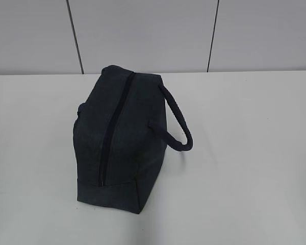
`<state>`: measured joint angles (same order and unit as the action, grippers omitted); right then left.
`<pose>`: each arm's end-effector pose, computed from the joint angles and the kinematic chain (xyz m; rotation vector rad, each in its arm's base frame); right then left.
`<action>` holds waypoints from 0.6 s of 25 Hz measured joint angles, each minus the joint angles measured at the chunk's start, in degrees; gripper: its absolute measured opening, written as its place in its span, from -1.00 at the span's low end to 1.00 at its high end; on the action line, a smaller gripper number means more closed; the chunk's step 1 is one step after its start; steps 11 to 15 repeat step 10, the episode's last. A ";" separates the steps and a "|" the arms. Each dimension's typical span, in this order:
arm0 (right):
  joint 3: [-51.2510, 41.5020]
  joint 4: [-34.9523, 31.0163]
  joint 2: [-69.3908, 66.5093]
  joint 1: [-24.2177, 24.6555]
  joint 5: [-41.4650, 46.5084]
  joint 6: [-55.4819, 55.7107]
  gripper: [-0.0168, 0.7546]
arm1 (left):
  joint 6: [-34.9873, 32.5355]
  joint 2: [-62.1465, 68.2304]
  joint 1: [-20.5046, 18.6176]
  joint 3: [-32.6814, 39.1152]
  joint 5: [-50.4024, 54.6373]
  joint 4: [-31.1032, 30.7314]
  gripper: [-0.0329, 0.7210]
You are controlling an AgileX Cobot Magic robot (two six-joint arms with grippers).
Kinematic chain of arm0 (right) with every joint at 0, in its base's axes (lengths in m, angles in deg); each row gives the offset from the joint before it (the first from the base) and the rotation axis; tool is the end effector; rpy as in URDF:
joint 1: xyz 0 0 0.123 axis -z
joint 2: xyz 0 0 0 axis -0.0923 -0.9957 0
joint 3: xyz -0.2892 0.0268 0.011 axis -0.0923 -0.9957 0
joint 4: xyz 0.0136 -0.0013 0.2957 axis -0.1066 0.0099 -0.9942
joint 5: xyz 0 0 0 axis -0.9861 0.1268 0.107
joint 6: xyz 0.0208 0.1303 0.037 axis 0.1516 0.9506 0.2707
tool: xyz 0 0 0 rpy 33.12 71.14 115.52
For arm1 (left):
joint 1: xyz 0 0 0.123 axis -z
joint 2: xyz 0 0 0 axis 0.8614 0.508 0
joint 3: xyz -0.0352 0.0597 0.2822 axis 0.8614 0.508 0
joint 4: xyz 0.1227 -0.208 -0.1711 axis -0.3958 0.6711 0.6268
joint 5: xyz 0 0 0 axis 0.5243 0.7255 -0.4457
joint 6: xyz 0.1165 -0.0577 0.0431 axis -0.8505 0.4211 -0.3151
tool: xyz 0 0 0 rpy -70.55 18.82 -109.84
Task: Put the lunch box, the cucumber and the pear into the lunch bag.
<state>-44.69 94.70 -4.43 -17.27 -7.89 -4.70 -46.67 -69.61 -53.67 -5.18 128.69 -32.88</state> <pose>0.0620 -0.0019 0.2689 -0.2163 2.1010 -0.0224 0.0603 -0.0104 0.2809 0.1888 2.0448 -0.0557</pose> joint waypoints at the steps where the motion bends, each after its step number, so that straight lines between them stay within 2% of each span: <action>1: 0.00 0.00 0.00 0.00 0.00 0.00 -0.10 | 0.00 0.00 0.00 0.00 0.00 0.00 -0.26; 15: 0.00 0.00 0.00 0.00 0.00 0.00 -0.10 | 0.00 0.00 0.00 0.00 0.00 0.00 -0.26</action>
